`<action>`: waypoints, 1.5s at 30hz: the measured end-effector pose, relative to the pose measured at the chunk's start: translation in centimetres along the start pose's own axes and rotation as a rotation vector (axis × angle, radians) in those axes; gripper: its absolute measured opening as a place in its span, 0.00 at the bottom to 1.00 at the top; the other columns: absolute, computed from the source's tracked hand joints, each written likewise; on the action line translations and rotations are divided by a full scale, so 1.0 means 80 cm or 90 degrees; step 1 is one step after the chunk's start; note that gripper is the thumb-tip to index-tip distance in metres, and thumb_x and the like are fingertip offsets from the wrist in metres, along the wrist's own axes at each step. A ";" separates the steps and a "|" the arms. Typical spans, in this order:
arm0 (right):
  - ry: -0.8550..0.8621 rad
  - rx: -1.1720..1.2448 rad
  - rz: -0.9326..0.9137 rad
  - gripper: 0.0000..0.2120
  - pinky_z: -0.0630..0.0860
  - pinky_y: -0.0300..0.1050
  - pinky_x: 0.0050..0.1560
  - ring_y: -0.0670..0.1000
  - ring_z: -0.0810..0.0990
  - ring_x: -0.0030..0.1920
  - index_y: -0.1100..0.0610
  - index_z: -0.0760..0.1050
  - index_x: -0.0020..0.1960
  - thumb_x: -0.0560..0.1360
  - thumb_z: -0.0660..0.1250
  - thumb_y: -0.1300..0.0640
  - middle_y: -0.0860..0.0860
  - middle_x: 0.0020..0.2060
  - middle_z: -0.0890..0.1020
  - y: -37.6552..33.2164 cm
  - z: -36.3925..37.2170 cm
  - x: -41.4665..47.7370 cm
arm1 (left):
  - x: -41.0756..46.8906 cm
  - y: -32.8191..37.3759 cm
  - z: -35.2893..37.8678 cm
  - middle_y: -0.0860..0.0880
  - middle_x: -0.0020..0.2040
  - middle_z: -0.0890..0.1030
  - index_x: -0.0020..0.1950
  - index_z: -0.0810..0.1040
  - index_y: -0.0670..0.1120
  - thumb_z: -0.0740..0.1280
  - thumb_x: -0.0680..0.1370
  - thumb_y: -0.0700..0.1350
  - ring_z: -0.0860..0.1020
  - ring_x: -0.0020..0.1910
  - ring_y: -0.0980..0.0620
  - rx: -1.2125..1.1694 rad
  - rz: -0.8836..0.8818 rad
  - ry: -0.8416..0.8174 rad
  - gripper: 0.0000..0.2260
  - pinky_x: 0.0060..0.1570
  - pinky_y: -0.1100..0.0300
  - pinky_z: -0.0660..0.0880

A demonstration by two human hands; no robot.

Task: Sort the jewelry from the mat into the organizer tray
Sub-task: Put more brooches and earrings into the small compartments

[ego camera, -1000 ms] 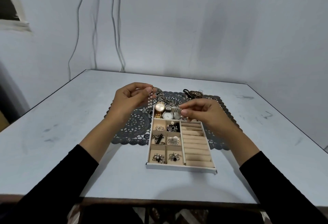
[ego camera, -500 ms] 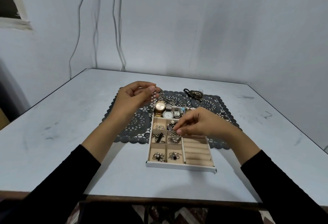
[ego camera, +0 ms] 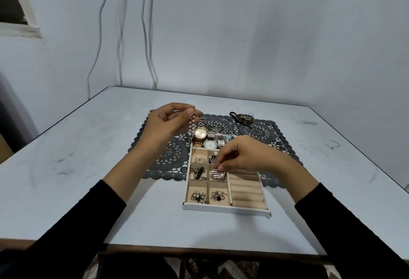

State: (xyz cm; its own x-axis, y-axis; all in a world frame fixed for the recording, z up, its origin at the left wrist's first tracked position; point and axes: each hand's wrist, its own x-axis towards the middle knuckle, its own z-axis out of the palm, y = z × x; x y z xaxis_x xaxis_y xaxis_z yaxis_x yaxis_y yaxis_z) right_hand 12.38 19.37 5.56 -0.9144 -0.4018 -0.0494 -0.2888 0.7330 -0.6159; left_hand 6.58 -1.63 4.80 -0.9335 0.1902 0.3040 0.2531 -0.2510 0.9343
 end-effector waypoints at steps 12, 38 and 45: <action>0.082 0.105 -0.020 0.07 0.80 0.45 0.53 0.48 0.84 0.46 0.55 0.83 0.50 0.72 0.73 0.60 0.50 0.43 0.86 0.015 0.003 -0.003 | -0.003 0.000 0.001 0.45 0.49 0.86 0.50 0.82 0.45 0.70 0.75 0.41 0.84 0.50 0.48 -0.026 -0.008 -0.003 0.05 0.54 0.55 0.80; 0.419 -0.142 0.195 0.19 0.67 0.40 0.58 0.53 0.76 0.61 0.59 0.73 0.67 0.78 0.64 0.52 0.55 0.61 0.79 0.134 0.018 -0.011 | -0.034 -0.011 0.014 0.44 0.48 0.86 0.51 0.82 0.43 0.70 0.70 0.42 0.85 0.48 0.49 -0.036 -0.074 -0.080 0.10 0.52 0.58 0.81; 0.401 -0.195 0.193 0.17 0.68 0.41 0.55 0.55 0.77 0.58 0.60 0.75 0.63 0.79 0.62 0.53 0.55 0.58 0.80 0.136 0.019 -0.010 | -0.042 -0.017 0.008 0.42 0.49 0.86 0.52 0.81 0.41 0.70 0.71 0.41 0.85 0.49 0.48 -0.026 -0.114 -0.099 0.11 0.46 0.60 0.82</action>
State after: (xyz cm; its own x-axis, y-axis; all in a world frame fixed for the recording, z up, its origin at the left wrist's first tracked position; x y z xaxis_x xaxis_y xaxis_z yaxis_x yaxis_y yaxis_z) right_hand 10.41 26.82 -2.28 -0.9288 0.1629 0.3328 0.0185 0.9175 -0.3973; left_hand 9.55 -1.30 2.67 -0.9117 0.3776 0.1618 0.0737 -0.2372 0.9687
